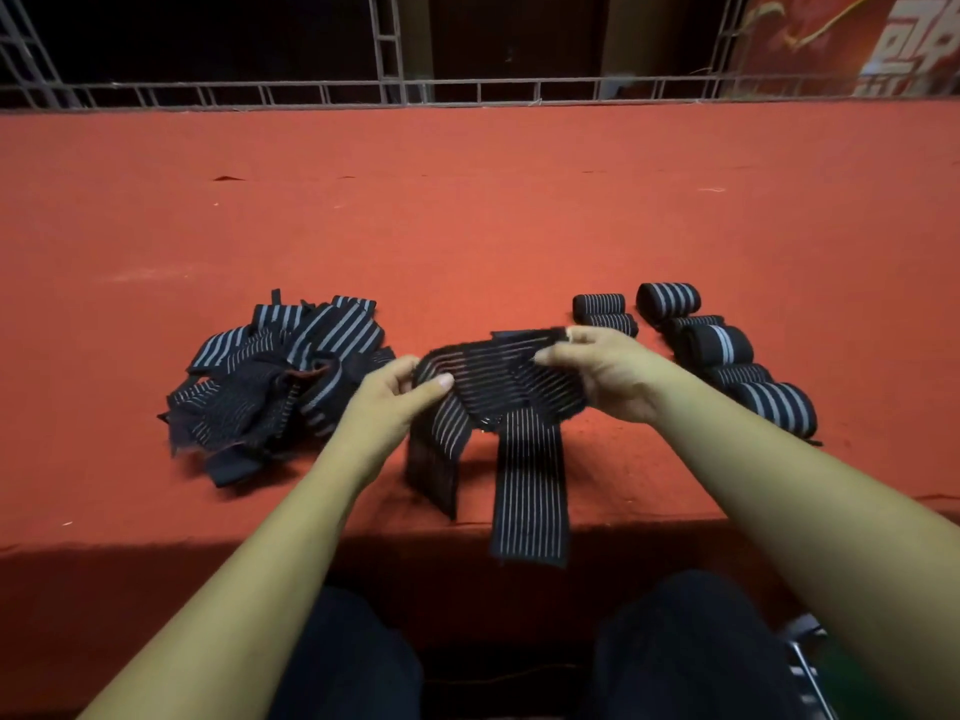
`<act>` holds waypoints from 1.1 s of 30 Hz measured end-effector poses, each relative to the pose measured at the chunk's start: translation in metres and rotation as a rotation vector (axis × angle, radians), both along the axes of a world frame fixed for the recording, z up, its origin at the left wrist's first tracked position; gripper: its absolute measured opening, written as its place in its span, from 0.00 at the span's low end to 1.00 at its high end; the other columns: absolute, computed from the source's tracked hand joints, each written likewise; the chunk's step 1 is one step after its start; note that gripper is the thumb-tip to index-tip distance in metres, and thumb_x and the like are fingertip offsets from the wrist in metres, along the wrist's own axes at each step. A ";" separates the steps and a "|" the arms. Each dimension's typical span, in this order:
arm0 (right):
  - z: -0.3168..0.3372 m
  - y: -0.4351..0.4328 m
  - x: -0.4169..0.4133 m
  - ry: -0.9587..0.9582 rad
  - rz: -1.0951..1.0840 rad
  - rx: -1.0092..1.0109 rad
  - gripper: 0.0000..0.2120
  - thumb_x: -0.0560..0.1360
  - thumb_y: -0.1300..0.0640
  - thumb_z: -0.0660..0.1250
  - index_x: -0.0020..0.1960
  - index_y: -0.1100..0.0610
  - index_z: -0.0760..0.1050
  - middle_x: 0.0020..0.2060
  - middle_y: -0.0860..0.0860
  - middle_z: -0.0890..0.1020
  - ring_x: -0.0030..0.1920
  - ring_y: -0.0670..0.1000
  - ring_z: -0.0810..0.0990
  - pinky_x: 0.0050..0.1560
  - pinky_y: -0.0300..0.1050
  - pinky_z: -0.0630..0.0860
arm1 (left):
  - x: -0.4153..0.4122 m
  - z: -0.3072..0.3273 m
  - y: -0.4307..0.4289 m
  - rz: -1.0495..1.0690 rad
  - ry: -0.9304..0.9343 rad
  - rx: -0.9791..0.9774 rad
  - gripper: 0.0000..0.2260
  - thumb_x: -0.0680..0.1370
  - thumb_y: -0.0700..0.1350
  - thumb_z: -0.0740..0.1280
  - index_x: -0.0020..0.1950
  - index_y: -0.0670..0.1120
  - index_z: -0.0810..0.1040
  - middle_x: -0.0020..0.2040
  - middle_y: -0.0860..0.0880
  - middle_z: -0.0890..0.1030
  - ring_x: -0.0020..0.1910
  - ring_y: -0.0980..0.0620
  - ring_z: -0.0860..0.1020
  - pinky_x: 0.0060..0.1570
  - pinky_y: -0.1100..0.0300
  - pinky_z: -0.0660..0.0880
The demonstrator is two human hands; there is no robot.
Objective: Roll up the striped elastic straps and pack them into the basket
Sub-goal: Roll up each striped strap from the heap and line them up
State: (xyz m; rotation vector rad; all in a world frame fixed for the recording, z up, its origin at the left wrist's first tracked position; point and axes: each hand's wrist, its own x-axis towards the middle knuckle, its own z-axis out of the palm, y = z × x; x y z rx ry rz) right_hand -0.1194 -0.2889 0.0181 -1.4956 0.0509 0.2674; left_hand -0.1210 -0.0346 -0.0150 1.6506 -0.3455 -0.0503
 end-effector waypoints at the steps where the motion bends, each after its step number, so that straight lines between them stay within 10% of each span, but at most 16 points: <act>1: -0.004 0.000 -0.001 0.020 0.079 -0.147 0.11 0.74 0.64 0.72 0.55 0.57 0.76 0.47 0.55 0.84 0.47 0.54 0.83 0.51 0.53 0.81 | 0.000 0.004 -0.003 -0.003 0.033 -0.056 0.13 0.74 0.50 0.73 0.49 0.41 0.81 0.45 0.43 0.82 0.46 0.48 0.78 0.50 0.50 0.72; 8: -0.005 0.027 -0.010 0.038 0.341 -0.233 0.04 0.80 0.55 0.66 0.50 0.55 0.76 0.44 0.51 0.81 0.46 0.57 0.81 0.50 0.54 0.79 | -0.001 0.019 -0.022 -0.016 0.147 -0.262 0.07 0.82 0.38 0.64 0.57 0.40 0.79 0.47 0.47 0.85 0.46 0.51 0.82 0.45 0.60 0.79; 19: -0.009 0.038 -0.015 0.105 0.166 0.001 0.30 0.76 0.31 0.61 0.54 0.59 0.78 0.49 0.57 0.82 0.50 0.58 0.79 0.54 0.53 0.76 | -0.004 0.014 -0.023 -0.033 0.211 -0.393 0.15 0.80 0.32 0.62 0.65 0.44 0.75 0.48 0.48 0.85 0.47 0.52 0.83 0.48 0.58 0.81; 27: -0.007 0.035 -0.004 0.337 -0.117 0.393 0.16 0.78 0.55 0.69 0.60 0.64 0.74 0.46 0.57 0.83 0.38 0.52 0.85 0.36 0.46 0.83 | -0.024 0.002 -0.014 -0.502 0.404 -0.120 0.16 0.75 0.30 0.70 0.62 0.39 0.77 0.57 0.42 0.83 0.56 0.47 0.82 0.58 0.54 0.80; 33: -0.007 0.036 -0.014 0.150 -0.019 0.339 0.10 0.75 0.69 0.67 0.51 0.56 0.75 0.43 0.53 0.81 0.38 0.49 0.81 0.39 0.45 0.81 | -0.014 0.002 -0.012 -0.332 0.527 -0.272 0.28 0.75 0.60 0.70 0.64 0.39 0.79 0.58 0.41 0.82 0.55 0.45 0.81 0.55 0.49 0.79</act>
